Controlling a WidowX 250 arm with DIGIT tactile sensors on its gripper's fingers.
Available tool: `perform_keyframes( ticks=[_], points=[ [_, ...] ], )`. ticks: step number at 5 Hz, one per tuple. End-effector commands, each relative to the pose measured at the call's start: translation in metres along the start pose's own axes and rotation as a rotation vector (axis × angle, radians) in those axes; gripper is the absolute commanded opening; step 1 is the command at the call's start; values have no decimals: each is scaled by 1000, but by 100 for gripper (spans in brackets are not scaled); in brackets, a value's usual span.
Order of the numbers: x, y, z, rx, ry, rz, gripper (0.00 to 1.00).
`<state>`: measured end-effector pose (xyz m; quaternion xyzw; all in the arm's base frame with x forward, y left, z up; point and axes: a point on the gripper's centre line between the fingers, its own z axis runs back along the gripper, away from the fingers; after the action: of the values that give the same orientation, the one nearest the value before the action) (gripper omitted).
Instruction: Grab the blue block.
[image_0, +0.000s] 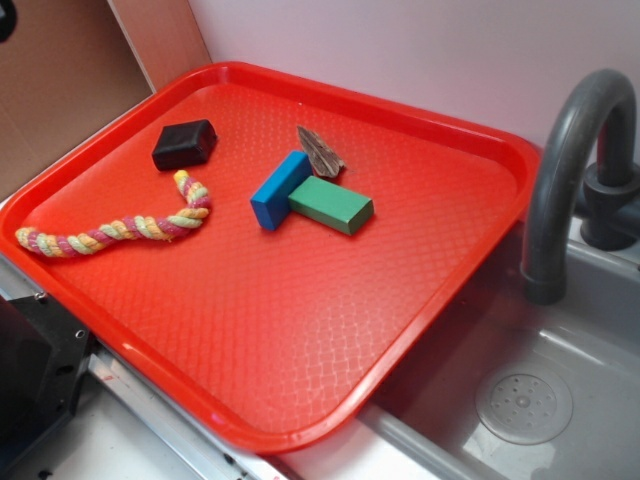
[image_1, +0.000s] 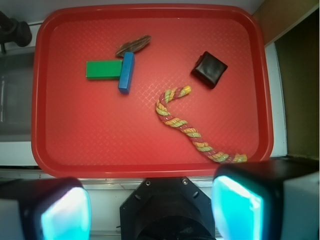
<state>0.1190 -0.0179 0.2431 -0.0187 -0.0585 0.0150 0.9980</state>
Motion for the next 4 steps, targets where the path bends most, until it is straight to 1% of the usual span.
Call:
perform_keyframes(
  ticks=[1,2,3,4],
  points=[
    [0,0,0,0,0,0,100],
    [21,-3,-17,12,-37,71,100],
    [35,-3,-32,27,-77,130,100],
    [45,-5,-47,67,-104,188,100]
  ],
)
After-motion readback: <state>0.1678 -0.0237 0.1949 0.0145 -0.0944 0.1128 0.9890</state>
